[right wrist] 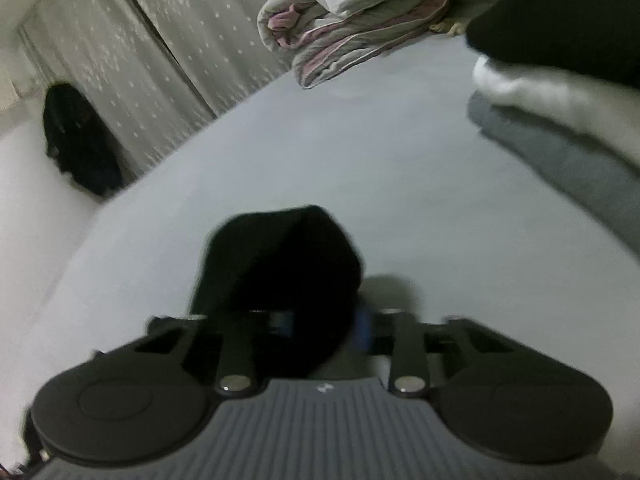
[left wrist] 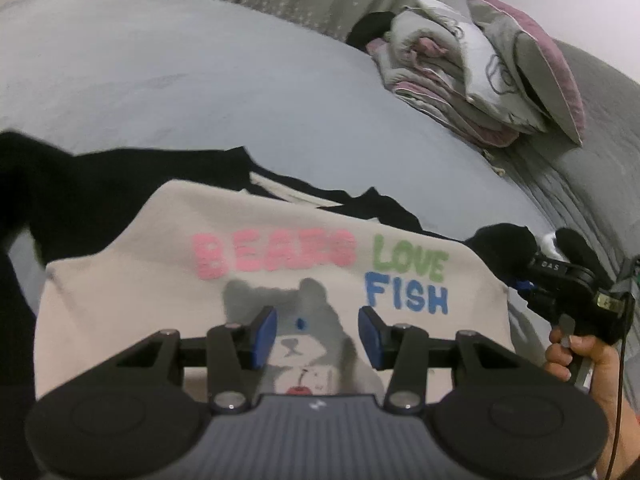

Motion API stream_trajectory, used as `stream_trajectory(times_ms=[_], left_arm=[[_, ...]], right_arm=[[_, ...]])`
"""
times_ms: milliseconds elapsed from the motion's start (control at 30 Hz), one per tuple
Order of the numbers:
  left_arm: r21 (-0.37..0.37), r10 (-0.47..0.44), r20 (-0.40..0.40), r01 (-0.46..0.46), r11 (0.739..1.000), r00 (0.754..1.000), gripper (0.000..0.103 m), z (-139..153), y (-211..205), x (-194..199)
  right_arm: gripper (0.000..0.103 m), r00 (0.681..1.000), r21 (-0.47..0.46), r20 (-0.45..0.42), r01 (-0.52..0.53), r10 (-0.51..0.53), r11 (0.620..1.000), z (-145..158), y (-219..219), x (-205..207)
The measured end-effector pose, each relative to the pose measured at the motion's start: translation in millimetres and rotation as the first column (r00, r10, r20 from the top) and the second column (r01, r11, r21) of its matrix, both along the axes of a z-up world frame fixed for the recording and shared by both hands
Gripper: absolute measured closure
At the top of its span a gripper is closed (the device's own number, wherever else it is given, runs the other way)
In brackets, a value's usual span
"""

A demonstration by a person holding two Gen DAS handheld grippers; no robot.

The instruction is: Fold clothes

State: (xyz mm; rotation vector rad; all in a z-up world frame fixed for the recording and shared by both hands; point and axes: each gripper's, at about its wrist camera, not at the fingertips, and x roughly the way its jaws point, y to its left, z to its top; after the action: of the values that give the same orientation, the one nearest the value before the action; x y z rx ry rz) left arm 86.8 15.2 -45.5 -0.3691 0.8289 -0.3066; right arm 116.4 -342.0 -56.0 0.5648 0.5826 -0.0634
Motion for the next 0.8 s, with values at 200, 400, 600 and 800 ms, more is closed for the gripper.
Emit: stream_trajectory(times_ms=[200,400,600,800], left_arm=[[-0.086,0.063,-0.054,-0.068,0.994,0.997,0.057,-1,21,3],[-0.105,0.113,-0.068,-0.12,0.987,0.991,0.058,2,36,1],[-0.117,0.142,-0.092,-0.152,0.981,0.986,0.058,3,50,0],[-0.12,0.145,-0.122,-0.16,0.98,0.982,0.058,2,56,2]], right_arm=[[0.094,0.997,-0.082,0.053,-0.056,0.06,0.995,38,37,-8],[0.095,0.966,-0.203,0.086,-0.223,0.244,0.954,71,113,-9],[0.096,0.926,-0.304,-0.003,-0.359,0.376,0.882,48,177,-9],[0.095,0.916,-0.356,-0.081,-0.394,0.392,0.847,18,201,-12]])
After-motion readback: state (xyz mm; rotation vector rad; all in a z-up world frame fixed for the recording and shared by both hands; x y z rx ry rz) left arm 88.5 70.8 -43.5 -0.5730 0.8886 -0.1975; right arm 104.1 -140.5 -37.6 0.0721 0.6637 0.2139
